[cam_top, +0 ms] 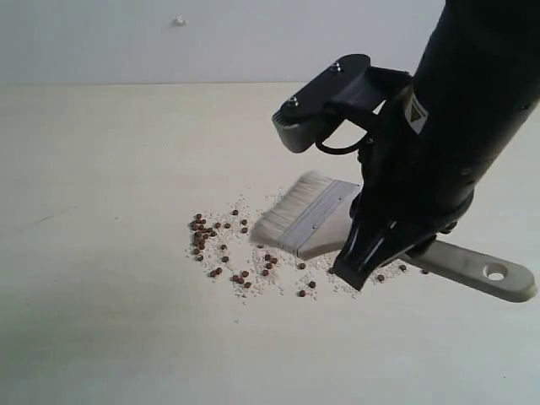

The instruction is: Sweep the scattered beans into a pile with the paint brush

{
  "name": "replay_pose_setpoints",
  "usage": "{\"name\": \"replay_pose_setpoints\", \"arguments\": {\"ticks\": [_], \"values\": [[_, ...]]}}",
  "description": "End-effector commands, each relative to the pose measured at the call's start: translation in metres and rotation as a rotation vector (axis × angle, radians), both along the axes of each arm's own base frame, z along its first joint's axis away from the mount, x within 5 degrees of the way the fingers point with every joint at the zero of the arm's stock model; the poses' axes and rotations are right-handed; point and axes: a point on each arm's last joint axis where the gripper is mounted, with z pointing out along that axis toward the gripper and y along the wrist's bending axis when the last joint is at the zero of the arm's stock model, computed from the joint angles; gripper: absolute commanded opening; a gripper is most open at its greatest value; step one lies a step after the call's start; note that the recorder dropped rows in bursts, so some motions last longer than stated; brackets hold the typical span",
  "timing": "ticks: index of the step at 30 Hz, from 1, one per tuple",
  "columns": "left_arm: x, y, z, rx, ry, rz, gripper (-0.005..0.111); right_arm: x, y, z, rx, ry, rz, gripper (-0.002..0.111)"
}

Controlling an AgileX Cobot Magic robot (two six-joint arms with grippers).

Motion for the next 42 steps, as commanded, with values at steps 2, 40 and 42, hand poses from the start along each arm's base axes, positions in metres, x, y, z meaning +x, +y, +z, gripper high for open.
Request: {"name": "replay_pose_setpoints", "arguments": {"ticks": [2, 40, 42], "values": [[-0.001, -0.001, 0.004, 0.047, -0.046, 0.001, 0.000, 0.001, -0.003, 0.001, 0.011, -0.032, 0.025, 0.000], [0.180, -0.054, 0.076, 0.999, 0.191, -0.874, 0.000, 0.014, -0.001, 0.003, 0.004, -0.166, 0.064, 0.000], [0.183, -0.053, 0.075, 1.097, 0.185, -0.820, 0.000, 0.016, 0.000, 0.000, -0.009, -0.174, 0.066, 0.000]]}}
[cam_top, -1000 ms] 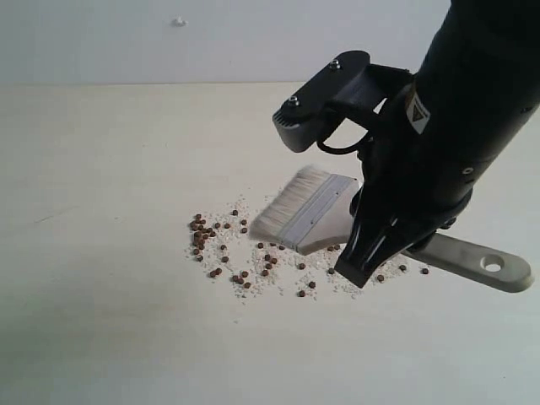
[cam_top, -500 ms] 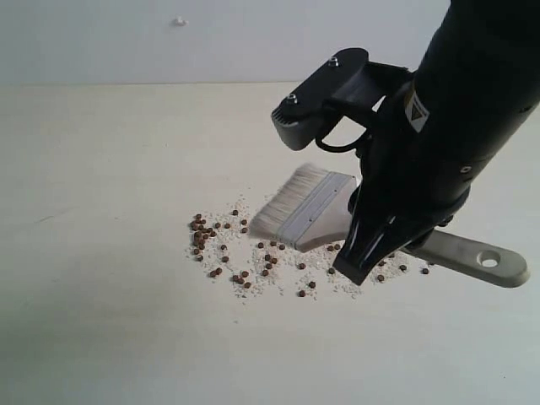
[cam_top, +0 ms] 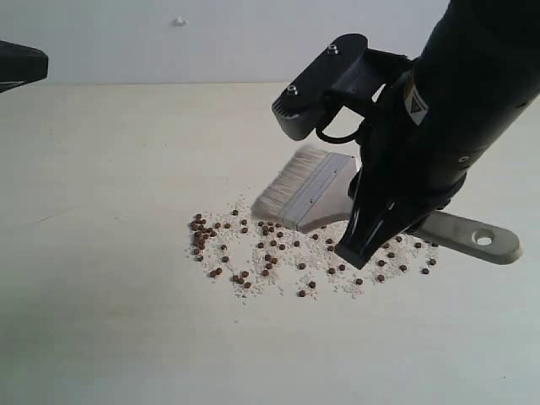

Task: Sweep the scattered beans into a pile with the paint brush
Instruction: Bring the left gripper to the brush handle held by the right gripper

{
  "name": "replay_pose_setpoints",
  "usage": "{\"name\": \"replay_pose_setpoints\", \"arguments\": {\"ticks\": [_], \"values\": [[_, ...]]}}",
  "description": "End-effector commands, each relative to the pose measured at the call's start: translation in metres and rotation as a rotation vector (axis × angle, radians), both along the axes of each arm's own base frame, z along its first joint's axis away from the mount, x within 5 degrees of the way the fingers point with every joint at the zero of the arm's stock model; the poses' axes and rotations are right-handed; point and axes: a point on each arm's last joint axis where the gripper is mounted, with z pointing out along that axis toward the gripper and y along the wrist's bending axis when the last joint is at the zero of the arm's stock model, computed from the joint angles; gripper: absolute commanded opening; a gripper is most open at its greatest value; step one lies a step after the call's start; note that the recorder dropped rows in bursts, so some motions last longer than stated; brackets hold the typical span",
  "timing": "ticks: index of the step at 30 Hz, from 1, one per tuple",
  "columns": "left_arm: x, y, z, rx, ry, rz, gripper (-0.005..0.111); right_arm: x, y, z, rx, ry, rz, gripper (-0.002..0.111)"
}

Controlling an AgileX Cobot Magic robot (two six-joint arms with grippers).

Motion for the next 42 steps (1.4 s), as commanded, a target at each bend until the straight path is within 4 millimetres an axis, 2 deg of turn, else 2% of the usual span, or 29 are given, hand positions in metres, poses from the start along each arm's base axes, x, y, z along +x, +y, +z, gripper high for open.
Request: {"name": "replay_pose_setpoints", "arguments": {"ticks": [1, 3, 6, 10, 12, 15, 18, 21, 30, 32, 35, 37, 42], "values": [[0.007, -0.001, 0.000, 0.185, -0.152, 0.002, 0.000, 0.007, 0.002, -0.004, -0.008, -0.035, 0.006, 0.000], [0.009, -0.002, -0.001, 0.297, -0.233, -0.018, 0.002, 0.009, 0.004, -0.009, -0.021, -0.024, 0.005, 0.000], [0.009, -0.009, -0.002, 0.424, -0.342, -0.091, 0.015, 0.014, 0.009, -0.020, -0.034, -0.012, 0.008, 0.000], [0.002, -0.027, -0.010, 0.468, -0.362, -0.158, 0.027, 0.022, 0.016, -0.036, -0.060, 0.008, 0.017, 0.000], [-0.002, -0.036, -0.020, 0.523, -0.368, -0.177, 0.027, 0.027, 0.020, -0.041, -0.031, -0.010, 0.012, 0.000], [-0.008, -0.046, -0.036, 0.684, -0.409, -0.188, 0.027, 0.035, 0.026, -0.040, 0.117, -0.020, -0.051, 0.000], [-0.018, -0.058, -0.048, 0.839, -0.471, -0.239, 0.027, 0.040, 0.025, -0.039, 0.229, 0.021, -0.090, 0.000], [-0.030, -0.074, -0.056, 0.915, -0.526, -0.314, 0.027, 0.043, 0.022, -0.039, 0.286, 0.083, -0.109, 0.000], [-0.060, -0.112, -0.058, 0.911, -0.625, -0.462, 0.028, 0.048, 0.014, -0.039, 0.359, 0.166, -0.148, 0.000], [-0.063, -0.116, -0.058, 0.922, -0.639, -0.465, 0.034, 0.050, 0.013, -0.040, 0.374, 0.182, -0.171, 0.000], [-0.066, -0.117, -0.060, 0.926, -0.641, -0.475, 0.053, 0.053, 0.012, -0.044, 0.395, 0.211, -0.205, 0.000], [-0.067, -0.117, -0.062, 0.924, -0.636, -0.486, 0.060, 0.055, 0.012, -0.047, 0.407, 0.222, -0.222, 0.000], [-0.070, -0.115, -0.068, 0.911, -0.592, -0.479, 0.061, 0.058, 0.016, -0.051, 0.429, 0.230, -0.241, 0.000]]}}
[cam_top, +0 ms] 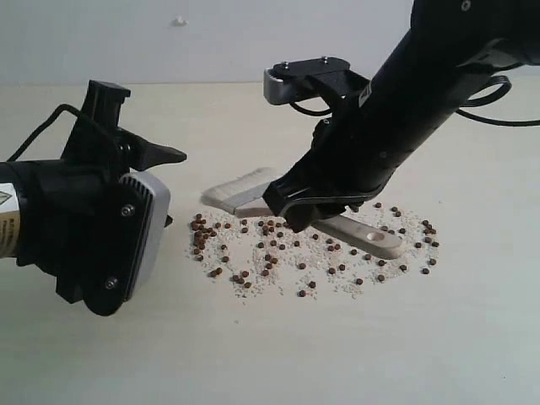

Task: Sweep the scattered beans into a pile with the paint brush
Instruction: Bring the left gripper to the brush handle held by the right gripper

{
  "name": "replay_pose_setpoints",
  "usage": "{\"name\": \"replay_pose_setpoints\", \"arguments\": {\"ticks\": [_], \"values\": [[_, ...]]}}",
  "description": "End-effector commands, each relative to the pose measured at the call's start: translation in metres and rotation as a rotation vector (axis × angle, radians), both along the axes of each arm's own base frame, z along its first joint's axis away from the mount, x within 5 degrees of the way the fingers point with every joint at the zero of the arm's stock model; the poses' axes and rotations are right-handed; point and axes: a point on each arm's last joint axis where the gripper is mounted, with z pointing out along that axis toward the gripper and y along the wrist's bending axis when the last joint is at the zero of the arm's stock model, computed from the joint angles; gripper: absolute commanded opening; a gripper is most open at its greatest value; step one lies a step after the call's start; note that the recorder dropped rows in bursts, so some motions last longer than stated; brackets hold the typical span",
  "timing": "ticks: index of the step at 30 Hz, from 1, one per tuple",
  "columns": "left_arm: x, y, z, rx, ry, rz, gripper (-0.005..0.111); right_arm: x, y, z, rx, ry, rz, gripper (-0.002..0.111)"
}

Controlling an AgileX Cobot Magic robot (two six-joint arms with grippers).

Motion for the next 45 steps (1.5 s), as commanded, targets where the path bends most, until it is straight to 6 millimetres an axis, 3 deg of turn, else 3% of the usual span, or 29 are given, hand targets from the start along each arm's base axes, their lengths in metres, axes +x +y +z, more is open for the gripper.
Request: {"name": "replay_pose_setpoints", "arguments": {"ticks": [1, 16, 22, 37, 45], "values": [[-0.002, 0.001, -0.005, -0.013, 0.036, 0.031, 0.061, 0.005, 0.003, 0.000, 0.048, -0.014, -0.032, 0.000], [0.005, -0.007, -0.019, 0.025, 0.085, 0.022, 0.061, 0.003, 0.013, 0.010, 0.170, 0.035, -0.044, 0.000], [0.012, -0.015, -0.013, -0.002, 0.089, 0.039, 0.061, 0.000, 0.013, 0.009, 0.163, 0.059, -0.031, 0.000], [0.033, -0.036, -0.031, -0.020, 0.196, 0.110, 0.061, -0.003, 0.012, 0.009, 0.151, 0.078, 0.004, 0.000], [0.041, -0.044, -0.031, -0.057, 0.224, 0.141, 0.060, -0.003, 0.012, 0.008, 0.144, 0.075, 0.009, 0.000]]}}
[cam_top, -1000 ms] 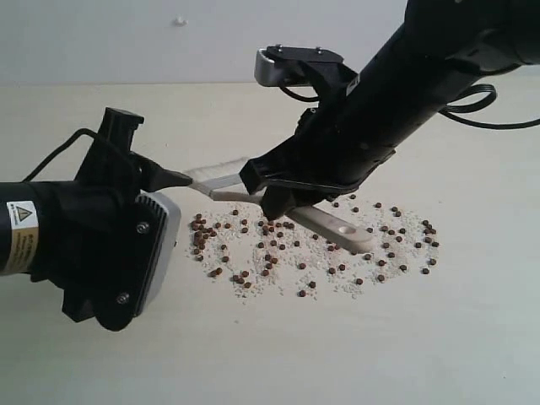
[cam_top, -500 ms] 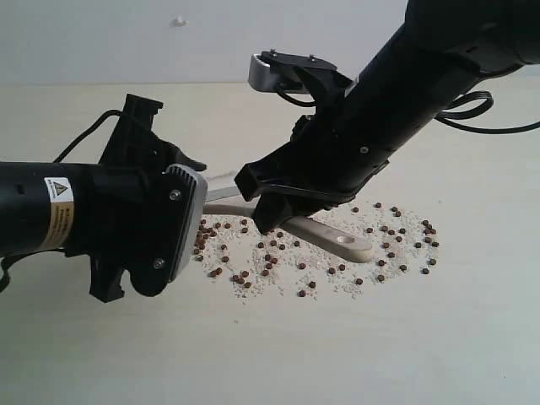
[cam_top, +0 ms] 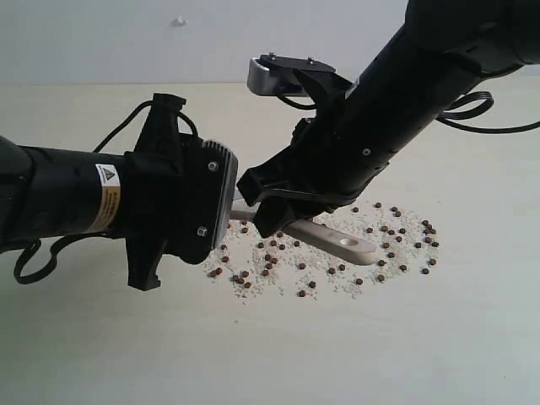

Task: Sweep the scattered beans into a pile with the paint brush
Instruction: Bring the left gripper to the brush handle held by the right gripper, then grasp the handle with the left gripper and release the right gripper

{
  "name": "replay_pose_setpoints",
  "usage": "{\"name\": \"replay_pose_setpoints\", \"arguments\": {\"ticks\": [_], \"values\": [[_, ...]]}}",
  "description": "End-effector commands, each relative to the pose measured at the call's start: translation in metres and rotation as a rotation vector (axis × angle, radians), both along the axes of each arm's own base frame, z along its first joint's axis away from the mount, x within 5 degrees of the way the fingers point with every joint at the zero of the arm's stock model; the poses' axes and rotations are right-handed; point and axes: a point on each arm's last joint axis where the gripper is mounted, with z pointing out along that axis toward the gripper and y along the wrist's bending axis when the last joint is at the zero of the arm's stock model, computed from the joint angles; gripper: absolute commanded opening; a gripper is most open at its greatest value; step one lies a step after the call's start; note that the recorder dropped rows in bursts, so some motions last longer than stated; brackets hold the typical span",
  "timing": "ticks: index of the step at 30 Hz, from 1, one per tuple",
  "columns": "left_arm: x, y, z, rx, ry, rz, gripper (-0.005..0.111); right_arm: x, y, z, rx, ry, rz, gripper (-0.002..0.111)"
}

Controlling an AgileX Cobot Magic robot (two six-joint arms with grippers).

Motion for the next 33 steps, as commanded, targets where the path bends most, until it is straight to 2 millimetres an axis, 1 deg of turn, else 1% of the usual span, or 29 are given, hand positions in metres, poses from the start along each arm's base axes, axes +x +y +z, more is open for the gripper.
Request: {"name": "replay_pose_setpoints", "arguments": {"ticks": [1, 2, 3, 4, 12, 13, 14, 15, 17, 18, 20, 22, 24, 26, 28, 33], "values": [[0.002, -0.004, -0.004, -0.009, 0.024, 0.016, 0.059, 0.002, -0.001, 0.003, 0.004, -0.018, 0.007, 0.000], [0.002, -0.004, -0.005, -0.006, 0.027, 0.016, 0.057, 0.002, -0.001, 0.003, 0.002, -0.018, 0.009, 0.000], [0.002, -0.005, -0.009, 0.004, 0.038, 0.015, 0.051, 0.002, -0.001, 0.003, 0.001, -0.015, 0.010, 0.000], [0.003, -0.005, -0.011, 0.006, 0.040, 0.015, 0.047, 0.002, -0.001, 0.003, 0.001, -0.015, 0.010, 0.000], [0.003, -0.005, -0.012, 0.010, 0.042, 0.013, 0.023, 0.002, -0.001, 0.003, 0.000, -0.014, 0.011, 0.000], [0.003, -0.006, -0.012, 0.009, 0.043, 0.012, 0.015, 0.002, -0.001, 0.003, 0.000, -0.014, 0.011, 0.000], [0.002, -0.006, -0.012, 0.007, 0.046, 0.007, 0.010, 0.002, -0.001, 0.003, 0.000, -0.014, 0.011, 0.000], [0.002, -0.006, -0.012, 0.006, 0.047, 0.006, 0.002, 0.002, -0.001, 0.003, 0.000, -0.012, 0.012, 0.000], [0.002, -0.006, -0.012, 0.006, 0.047, 0.006, 0.000, 0.001, -0.001, 0.003, -0.005, -0.003, 0.019, 0.001], [0.002, -0.006, -0.012, 0.006, 0.047, 0.006, 0.000, 0.001, -0.001, 0.003, -0.004, -0.005, 0.018, 0.004], [0.002, -0.006, -0.012, 0.005, 0.048, 0.007, 0.000, 0.002, -0.003, 0.002, -0.030, -0.013, 0.007, 0.014], [0.002, -0.006, -0.012, 0.001, 0.052, 0.012, 0.000, 0.005, -0.011, 0.000, -0.114, -0.040, -0.035, 0.029], [0.003, -0.006, -0.012, -0.001, 0.054, 0.021, 0.000, 0.006, -0.017, 0.004, -0.162, -0.075, -0.055, 0.040], [0.003, -0.006, -0.011, -0.003, 0.053, 0.029, 0.000, 0.006, -0.018, 0.008, -0.155, -0.103, -0.055, 0.046], [0.003, -0.006, -0.011, -0.005, 0.055, 0.032, 0.000, 0.005, -0.019, 0.015, -0.136, -0.135, -0.060, 0.049], [0.003, -0.006, -0.011, -0.013, 0.062, 0.042, 0.000, 0.003, -0.025, 0.032, -0.125, -0.221, -0.069, 0.049]]}}
